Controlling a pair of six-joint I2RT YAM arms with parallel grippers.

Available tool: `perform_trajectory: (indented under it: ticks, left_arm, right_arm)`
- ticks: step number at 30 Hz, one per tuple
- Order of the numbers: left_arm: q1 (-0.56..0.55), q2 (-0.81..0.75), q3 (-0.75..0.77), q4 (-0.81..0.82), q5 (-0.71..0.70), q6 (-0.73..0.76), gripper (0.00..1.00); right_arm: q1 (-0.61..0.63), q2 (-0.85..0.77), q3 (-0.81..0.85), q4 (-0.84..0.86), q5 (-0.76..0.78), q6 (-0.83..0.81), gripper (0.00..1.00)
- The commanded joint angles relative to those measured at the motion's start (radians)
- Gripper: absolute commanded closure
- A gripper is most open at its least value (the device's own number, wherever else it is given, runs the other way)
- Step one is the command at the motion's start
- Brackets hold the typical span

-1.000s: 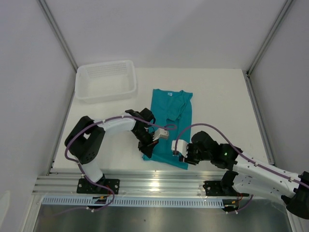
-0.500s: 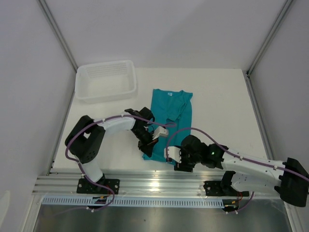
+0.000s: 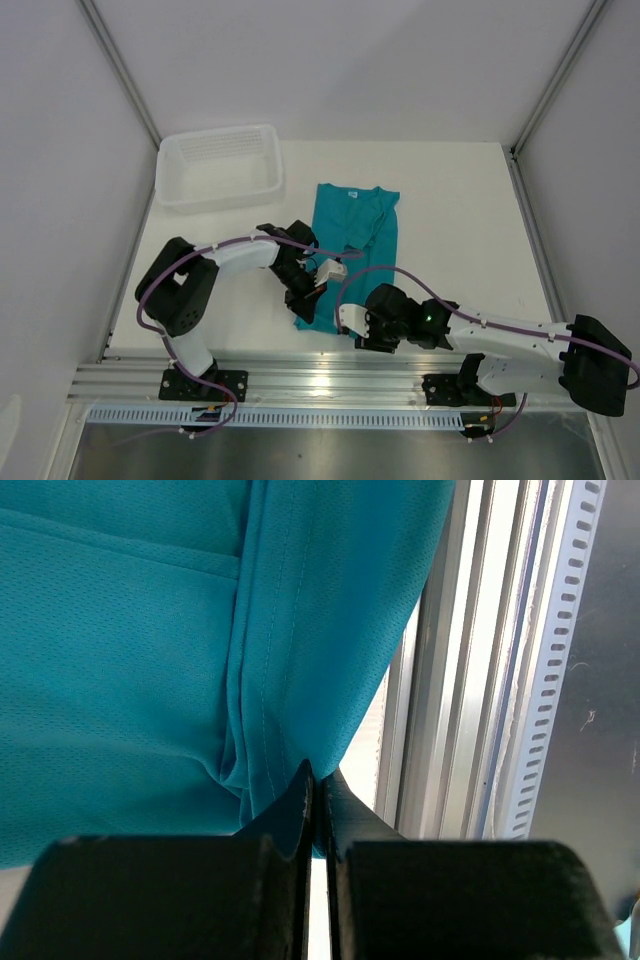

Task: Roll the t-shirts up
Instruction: Roll the tshirt

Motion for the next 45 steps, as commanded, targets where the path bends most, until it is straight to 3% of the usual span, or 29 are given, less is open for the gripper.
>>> perform_trajectory:
  ticks: [1,3,4,7,10,18,27,32,35,38,45]
  left_arm:
    - [0.013,-0.001,0.032,0.008,0.053,-0.005,0.99]
    - [0.016,0.001,0.031,0.013,0.051,-0.005,0.99]
    - [0.019,0.001,0.031,0.01,0.05,-0.004,0.99]
    - [0.025,-0.002,0.03,0.008,0.061,0.001,0.99]
    - [0.024,-0.012,0.025,-0.001,0.065,0.004,0.99]
    - [0.024,-0.081,-0.033,-0.068,0.125,0.022,0.98]
    - [0.065,-0.012,0.019,-0.07,0.151,0.041,0.94]
    - [0.085,0.054,0.073,-0.03,0.133,0.019,0.87]
    - [0.086,0.071,0.094,-0.027,0.122,0.011,0.78]
    - [0.086,0.053,0.082,-0.024,0.12,0.014,0.7]
    - [0.096,0.01,0.067,-0.033,0.075,0.025,0.6]
  right_arm:
    - [0.007,0.039,0.015,0.009,0.032,0.012,0.53]
    - [0.007,0.039,0.015,-0.01,0.024,0.013,0.62]
    - [0.007,0.036,0.014,-0.01,0.024,0.013,0.73]
    - [0.007,0.018,0.015,-0.013,0.023,0.018,0.91]
    - [0.005,0.016,0.029,-0.042,-0.003,0.007,1.0]
    - [-0.001,-0.008,0.124,-0.21,-0.196,-0.066,1.0]
    - [-0.215,0.071,0.155,-0.206,-0.367,-0.16,1.0]
    - [-0.275,0.162,0.19,-0.172,-0.355,-0.189,1.0]
    - [-0.312,0.218,0.211,-0.178,-0.362,-0.204,1.0]
    - [-0.328,0.229,0.202,-0.172,-0.364,-0.214,1.0]
    - [-0.348,0.254,0.213,-0.145,-0.355,-0.218,1.0]
